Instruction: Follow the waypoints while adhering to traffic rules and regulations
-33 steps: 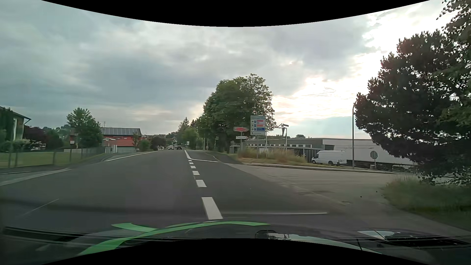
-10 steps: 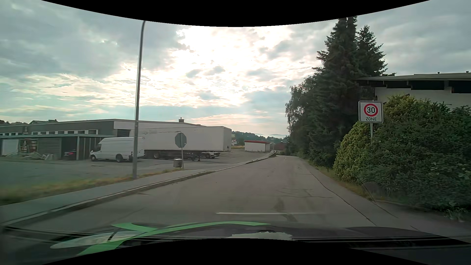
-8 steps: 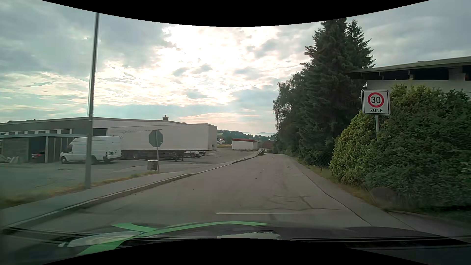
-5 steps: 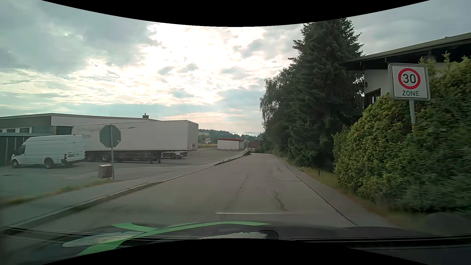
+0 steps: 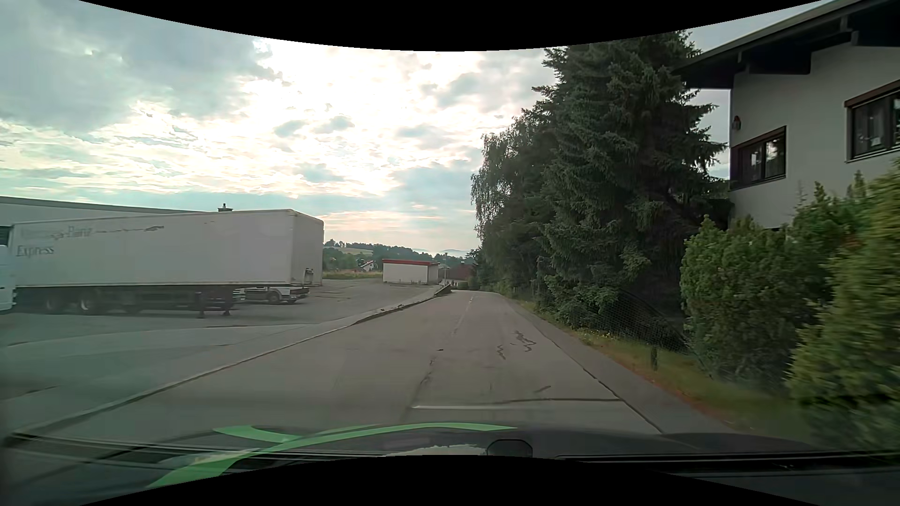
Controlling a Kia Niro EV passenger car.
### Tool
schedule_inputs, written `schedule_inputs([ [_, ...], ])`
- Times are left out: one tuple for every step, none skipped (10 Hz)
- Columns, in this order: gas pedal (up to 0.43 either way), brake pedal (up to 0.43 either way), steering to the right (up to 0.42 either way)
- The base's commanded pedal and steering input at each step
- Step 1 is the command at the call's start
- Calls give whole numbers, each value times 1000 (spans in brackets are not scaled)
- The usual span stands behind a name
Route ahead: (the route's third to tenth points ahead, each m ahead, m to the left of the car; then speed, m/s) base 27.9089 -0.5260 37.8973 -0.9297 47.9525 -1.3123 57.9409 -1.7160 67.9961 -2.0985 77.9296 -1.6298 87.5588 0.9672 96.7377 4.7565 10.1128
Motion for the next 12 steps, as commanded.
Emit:
schedule_inputs([
  [287, 0, 34],
  [287, 0, 27],
  [287, 0, 19],
  [287, 0, 15],
  [287, 0, 12],
  [287, 0, 9],
  [287, 0, 6],
  [287, 0, 5],
  [287, 0, 4],
  [287, 0, 4],
  [287, 0, 4],
  [287, 0, 3],
])
